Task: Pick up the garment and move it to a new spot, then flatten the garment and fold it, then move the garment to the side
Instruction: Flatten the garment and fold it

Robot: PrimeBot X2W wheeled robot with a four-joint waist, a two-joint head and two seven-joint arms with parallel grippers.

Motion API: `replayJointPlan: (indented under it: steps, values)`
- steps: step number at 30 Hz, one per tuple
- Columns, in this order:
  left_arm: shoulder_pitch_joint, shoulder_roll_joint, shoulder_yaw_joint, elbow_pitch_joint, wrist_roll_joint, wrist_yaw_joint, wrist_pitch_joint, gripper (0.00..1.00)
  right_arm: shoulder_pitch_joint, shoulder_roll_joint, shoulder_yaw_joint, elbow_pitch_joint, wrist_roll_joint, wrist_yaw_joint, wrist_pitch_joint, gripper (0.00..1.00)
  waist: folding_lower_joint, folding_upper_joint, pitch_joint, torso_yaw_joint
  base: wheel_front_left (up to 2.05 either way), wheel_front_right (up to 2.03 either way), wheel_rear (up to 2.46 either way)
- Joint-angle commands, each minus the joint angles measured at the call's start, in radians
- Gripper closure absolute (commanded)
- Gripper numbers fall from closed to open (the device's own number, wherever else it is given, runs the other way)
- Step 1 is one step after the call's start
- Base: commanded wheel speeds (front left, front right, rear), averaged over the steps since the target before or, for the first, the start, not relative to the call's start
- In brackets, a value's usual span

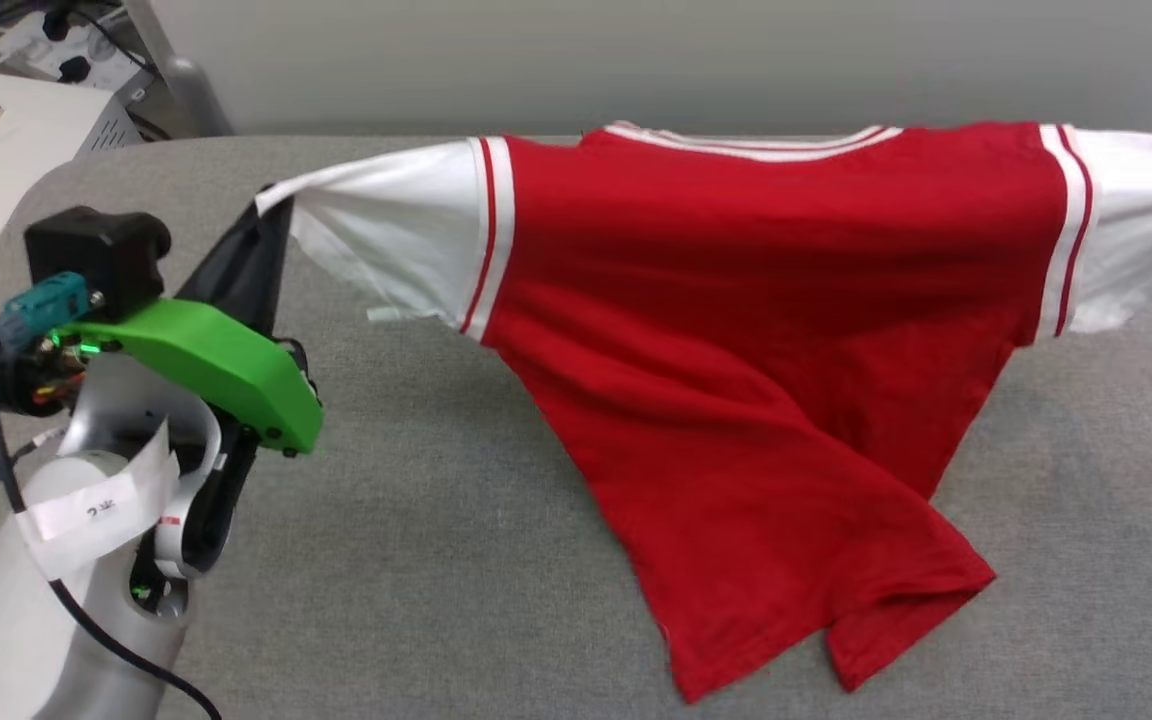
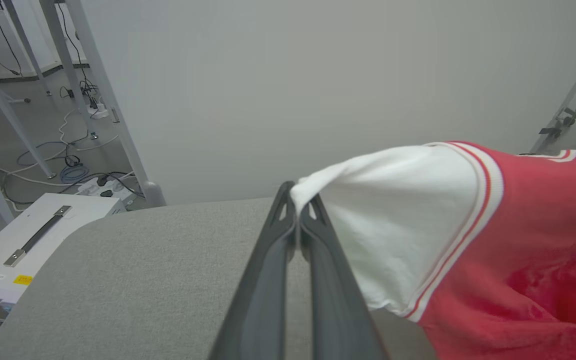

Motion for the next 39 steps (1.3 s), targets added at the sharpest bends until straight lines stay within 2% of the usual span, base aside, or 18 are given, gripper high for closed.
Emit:
replayJointPlan:
  steps: [1,12,19,23,26,33,39]
  values:
    - [-0.023,0.015,0.015,-0.013,0.011,0.008,-0.012,1.0,0.006,-0.004,-0.013,-0.018,-0.005,-0.001,-0.015,1.0,0.0,-0.0001,-0.041,-0.02,0.0,0.0,0.0]
    - [-0.099,0.075,0.085,-0.116,0.042,0.024,-0.039,1.0,-0.055,0.012,-0.123,-0.136,-0.018,-0.001,-0.089,1.0,0.0,-0.0001,-0.084,-0.03,0.0,0.0,0.0]
    - [-0.203,0.115,0.102,-0.146,0.049,0.009,-0.011,1.0,-0.146,0.021,-0.164,-0.156,-0.029,-0.001,-0.115,1.0,0.0,-0.0001,-0.027,-0.026,0.0,0.0,0.0]
    - [-0.287,0.156,0.102,-0.104,0.057,-0.019,0.023,1.0,-0.223,0.021,-0.166,-0.128,-0.034,-0.001,-0.135,1.0,0.0,-0.0001,0.039,-0.027,0.0,0.0,0.0]
    - [-0.379,0.186,0.086,-0.07,0.063,-0.06,0.053,1.0,-0.306,0.012,-0.151,-0.092,-0.044,-0.001,-0.154,1.0,0.0,-0.0001,0.108,-0.032,0.0,0.0,0.0]
    - [-0.672,0.202,0.047,0.055,0.067,-0.15,0.101,1.0,-0.573,0.004,-0.082,0.035,-0.088,-0.001,-0.205,1.0,0.0,-0.0001,0.291,-0.048,0.0,0.0,0.0]
    - [-0.945,0.189,0.009,0.231,0.11,-0.211,0.078,1.0,-0.824,0.039,-0.031,0.199,-0.149,-0.001,-0.28,1.0,0.0,-0.0001,0.428,-0.065,0.0,0.0,0.0]
